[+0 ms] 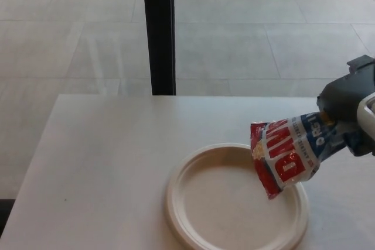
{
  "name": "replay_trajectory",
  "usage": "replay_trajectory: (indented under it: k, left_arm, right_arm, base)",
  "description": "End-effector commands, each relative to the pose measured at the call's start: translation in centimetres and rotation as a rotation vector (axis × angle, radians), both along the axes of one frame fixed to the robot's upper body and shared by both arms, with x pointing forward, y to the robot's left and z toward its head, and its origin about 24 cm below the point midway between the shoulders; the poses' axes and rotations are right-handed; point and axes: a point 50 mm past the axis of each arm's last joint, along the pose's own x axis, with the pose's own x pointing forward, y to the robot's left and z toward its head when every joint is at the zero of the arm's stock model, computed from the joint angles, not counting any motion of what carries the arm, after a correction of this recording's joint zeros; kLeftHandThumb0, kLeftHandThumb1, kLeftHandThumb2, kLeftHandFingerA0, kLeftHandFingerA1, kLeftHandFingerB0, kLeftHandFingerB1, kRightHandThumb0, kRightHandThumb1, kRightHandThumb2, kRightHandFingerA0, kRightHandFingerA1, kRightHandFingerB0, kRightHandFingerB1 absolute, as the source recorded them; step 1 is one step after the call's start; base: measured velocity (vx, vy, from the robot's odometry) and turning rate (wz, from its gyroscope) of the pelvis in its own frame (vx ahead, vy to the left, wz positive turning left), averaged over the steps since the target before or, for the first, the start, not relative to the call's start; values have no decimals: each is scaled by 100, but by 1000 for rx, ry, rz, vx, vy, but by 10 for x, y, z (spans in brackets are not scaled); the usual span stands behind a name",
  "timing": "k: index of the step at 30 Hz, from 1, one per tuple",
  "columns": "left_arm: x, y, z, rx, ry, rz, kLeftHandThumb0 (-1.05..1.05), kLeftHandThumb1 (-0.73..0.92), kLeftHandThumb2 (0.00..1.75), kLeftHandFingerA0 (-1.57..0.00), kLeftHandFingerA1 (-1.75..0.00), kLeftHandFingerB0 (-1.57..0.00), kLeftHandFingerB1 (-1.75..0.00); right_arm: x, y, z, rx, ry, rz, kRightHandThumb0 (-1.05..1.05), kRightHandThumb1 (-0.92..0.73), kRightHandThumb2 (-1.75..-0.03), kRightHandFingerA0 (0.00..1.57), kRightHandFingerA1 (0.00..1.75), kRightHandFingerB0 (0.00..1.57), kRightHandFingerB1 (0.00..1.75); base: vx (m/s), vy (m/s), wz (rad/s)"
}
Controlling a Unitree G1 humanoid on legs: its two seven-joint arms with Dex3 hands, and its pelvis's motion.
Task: The robot uses its right hand to pick up a bag of sunflower seeds kept in the middle of the desk and tilts it over a plate kept next to it to pour out a few seeds and then puts the bag of seeds back on the desk
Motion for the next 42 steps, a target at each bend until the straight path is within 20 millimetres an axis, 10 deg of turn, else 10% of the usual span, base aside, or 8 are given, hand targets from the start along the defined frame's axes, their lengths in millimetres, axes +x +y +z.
replay_trajectory:
  k: [1,3,26,27,29,33,34,42]
  left_arm:
    - [0,6,5,20,11,-14,-84,85,81,-39,-73,-29,-60]
    - [0,6,5,16,6,0,-86,67,119,-43,-74,-26,-62]
    - [0,5,3,10,10,17,-81,87,78,-40,-72,-29,-60]
    - [0,5,3,9,6,19,-85,67,119,-45,-74,-26,-62]
    - [-3,4,4,9,8,16,-85,84,81,-39,-72,-28,-60]
    - [-4,5,3,9,9,25,-86,67,119,-44,-74,-27,-62]
    - [-4,4,4,8,7,19,-81,85,81,-38,-73,-29,-61]
    - [-10,2,2,4,26,22,-81,89,78,-39,-72,-30,-60]
  right_arm:
    - [-2,17,8,-115,-49,59,-52,-80,-70,93,150,68,69]
    - [-4,22,8,-137,-56,75,-53,-80,-73,95,156,68,73]
    - [-5,13,-5,-286,-111,67,-53,-80,-71,91,162,72,92]
    - [-5,13,-4,-273,-93,67,-52,-81,-71,90,161,72,88]
    - [-7,13,-6,-255,-88,77,-52,-81,-70,91,158,69,80]
    - [-6,12,-8,-84,-42,32,-50,-79,-74,89,154,70,71]
    - [-7,11,-10,-50,-43,32,-46,-76,-73,90,147,70,67]
    - [-23,-23,-53,198,-35,-48,-41,-67,-86,87,164,72,77]
  base:
    - [0,0,0]
    - [0,0,0]
    - [0,0,0]
    - [0,0,0]
    - [0,0,0]
    - [0,0,0]
    - [0,0,0]
    - [0,0,0]
